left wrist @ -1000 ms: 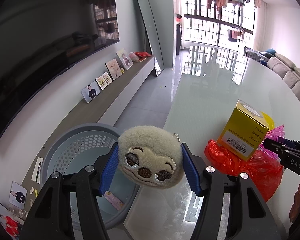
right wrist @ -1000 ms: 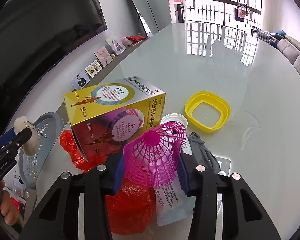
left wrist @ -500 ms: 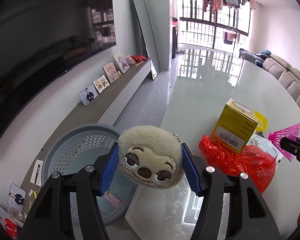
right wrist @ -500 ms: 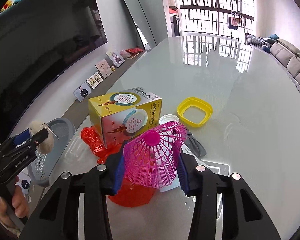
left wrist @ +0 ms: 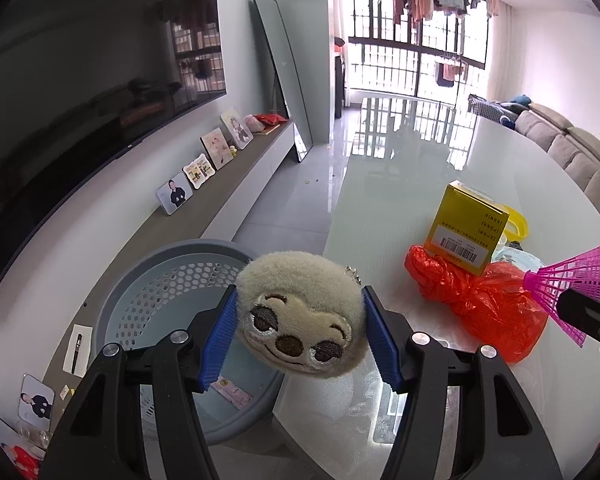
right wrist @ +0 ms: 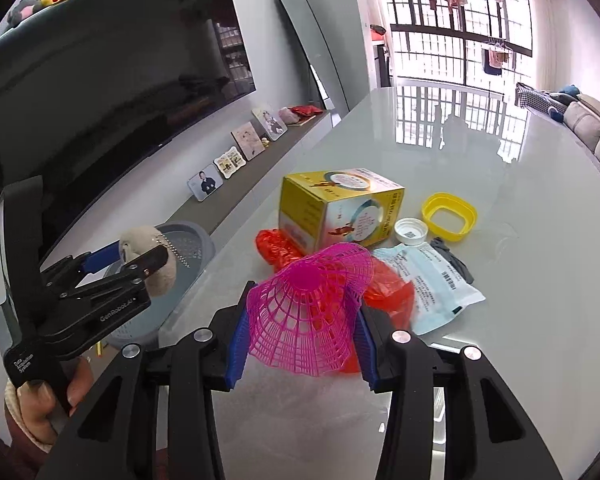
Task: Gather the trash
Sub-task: 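Carry the plush and shuttlecock over the basket with both grippers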
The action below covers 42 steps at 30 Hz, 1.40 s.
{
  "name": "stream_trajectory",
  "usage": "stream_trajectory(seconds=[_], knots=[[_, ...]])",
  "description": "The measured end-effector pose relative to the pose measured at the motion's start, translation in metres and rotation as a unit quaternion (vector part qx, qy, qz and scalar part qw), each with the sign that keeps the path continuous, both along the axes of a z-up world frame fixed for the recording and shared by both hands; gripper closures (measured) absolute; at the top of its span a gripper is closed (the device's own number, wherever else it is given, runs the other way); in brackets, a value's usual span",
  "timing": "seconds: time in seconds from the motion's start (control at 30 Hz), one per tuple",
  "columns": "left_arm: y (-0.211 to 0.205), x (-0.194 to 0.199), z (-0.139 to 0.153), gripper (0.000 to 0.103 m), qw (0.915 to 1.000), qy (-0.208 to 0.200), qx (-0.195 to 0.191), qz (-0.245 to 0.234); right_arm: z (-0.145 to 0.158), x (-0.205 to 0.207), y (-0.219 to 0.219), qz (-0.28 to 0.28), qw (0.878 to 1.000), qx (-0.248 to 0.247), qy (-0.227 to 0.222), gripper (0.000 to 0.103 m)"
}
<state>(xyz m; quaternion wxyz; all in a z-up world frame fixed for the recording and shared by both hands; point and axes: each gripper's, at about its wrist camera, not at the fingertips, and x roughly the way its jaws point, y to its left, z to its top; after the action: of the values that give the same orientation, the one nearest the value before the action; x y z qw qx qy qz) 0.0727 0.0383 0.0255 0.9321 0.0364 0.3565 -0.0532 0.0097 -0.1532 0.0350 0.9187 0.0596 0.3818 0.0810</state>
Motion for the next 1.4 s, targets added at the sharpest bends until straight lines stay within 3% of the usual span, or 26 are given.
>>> stream_trajectory(seconds=[0.3, 0.6, 1.03, 1.4], knots=[[0.029, -0.008, -0.002, 0.044, 0.9999, -0.007, 0.013, 0.008, -0.005, 0.014, 0.052, 0.045, 0.999, 0.003, -0.003, 0.06], [0.083, -0.006, -0.014, 0.044, 0.998, 0.0, 0.007, 0.064, -0.019, 0.041, 0.106, 0.103, 0.995, -0.003, 0.016, 0.06], [0.152, 0.012, -0.063, 0.044, 0.9894, 0.05, -0.003, 0.136, -0.053, 0.099, 0.189, 0.174, 0.983, -0.016, 0.051, 0.06], [0.175, 0.037, -0.076, 0.043, 0.9854, 0.068, -0.001, 0.156, -0.078, 0.132, 0.224, 0.196, 0.978, -0.016, 0.07, 0.06]])
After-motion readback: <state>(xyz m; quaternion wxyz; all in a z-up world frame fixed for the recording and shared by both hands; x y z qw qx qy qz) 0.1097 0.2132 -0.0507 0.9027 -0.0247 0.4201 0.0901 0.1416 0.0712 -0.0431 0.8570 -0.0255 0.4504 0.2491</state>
